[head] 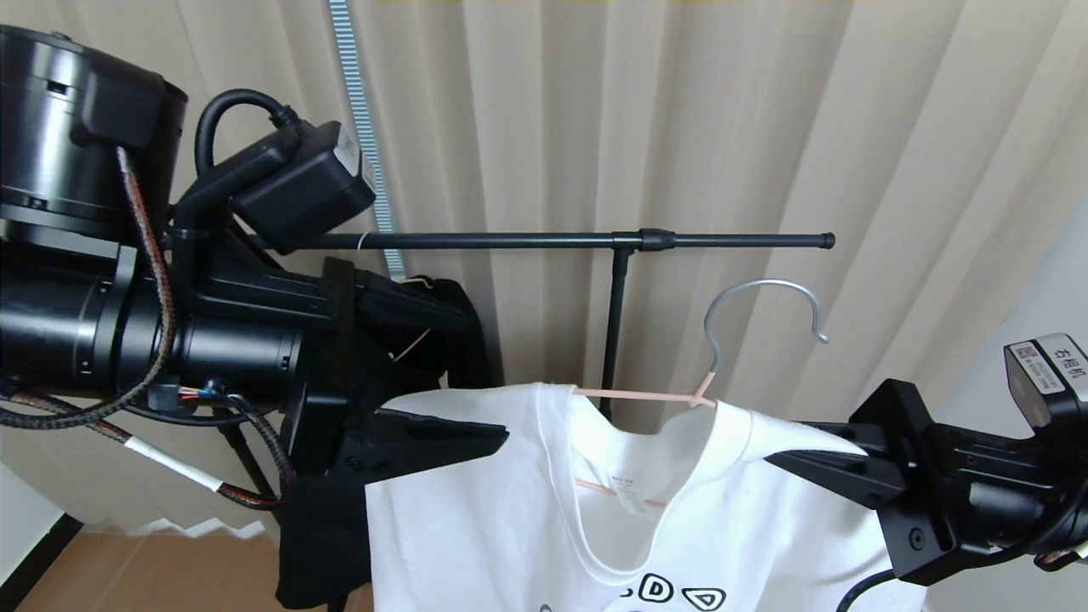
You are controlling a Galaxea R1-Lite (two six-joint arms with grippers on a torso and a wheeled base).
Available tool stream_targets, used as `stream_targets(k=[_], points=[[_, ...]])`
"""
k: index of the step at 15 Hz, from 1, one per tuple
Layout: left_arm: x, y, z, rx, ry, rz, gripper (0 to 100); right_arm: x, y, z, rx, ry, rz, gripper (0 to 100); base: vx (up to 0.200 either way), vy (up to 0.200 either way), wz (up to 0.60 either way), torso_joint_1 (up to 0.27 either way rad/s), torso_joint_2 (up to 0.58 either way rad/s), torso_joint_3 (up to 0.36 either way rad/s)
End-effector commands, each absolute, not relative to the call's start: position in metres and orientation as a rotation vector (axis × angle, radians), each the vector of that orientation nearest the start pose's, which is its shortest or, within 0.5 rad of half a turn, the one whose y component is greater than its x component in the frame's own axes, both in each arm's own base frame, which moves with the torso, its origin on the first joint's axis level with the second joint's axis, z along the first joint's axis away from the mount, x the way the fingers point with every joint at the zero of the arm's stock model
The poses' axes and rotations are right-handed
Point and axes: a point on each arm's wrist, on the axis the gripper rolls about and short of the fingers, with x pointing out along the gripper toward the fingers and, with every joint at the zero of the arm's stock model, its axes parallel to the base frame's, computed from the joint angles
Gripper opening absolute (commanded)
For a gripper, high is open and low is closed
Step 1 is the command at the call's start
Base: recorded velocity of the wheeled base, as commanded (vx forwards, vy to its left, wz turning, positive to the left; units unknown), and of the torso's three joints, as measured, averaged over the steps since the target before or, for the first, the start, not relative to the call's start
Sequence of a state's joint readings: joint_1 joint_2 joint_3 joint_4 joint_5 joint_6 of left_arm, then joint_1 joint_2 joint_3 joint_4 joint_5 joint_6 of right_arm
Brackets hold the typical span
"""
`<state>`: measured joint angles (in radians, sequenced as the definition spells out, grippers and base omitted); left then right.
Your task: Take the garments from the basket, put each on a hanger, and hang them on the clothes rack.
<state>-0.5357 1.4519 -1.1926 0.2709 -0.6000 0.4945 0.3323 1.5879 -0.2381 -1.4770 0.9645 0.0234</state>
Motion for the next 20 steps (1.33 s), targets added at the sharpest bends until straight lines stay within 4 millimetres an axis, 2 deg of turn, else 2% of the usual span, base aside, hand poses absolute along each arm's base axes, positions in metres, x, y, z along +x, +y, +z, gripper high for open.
stream_targets(k=[1,3,6,10,15,20], points=[[0.210,-0.141,0.267,0.418,0.289,-1.286,100,0.191,0.086,0.158,-0.022,-0.113,1.297,0,0.000,0.000,0.00,0.000,0.00,0.000],[0.229,-0.153,0.266,0.415,0.281,-1.322,100,0.190,0.086,0.156,-0.021,-0.107,1.300,0,0.000,0.000,0.00,0.000,0.00,0.000],[0.243,-0.163,0.269,0.417,0.299,-1.397,100,0.191,0.086,0.156,-0.020,-0.105,1.302,0,0.000,0.000,0.00,0.000,0.00,0.000],[0.249,-0.167,0.285,0.427,0.376,-1.464,100,0.192,0.087,0.154,-0.020,-0.098,1.320,0,0.000,0.000,0.00,0.000,0.00,0.000],[0.258,-0.180,0.271,0.485,0.400,-1.520,100,0.191,0.087,0.153,-0.020,-0.096,1.322,0,0.000,0.000,0.00,0.000,0.00,0.000],[0.257,-0.187,0.266,0.489,0.413,-1.541,100,0.192,0.087,0.153,-0.019,-0.097,1.322,0,0.000,0.000,0.00,0.000,0.00,0.000]])
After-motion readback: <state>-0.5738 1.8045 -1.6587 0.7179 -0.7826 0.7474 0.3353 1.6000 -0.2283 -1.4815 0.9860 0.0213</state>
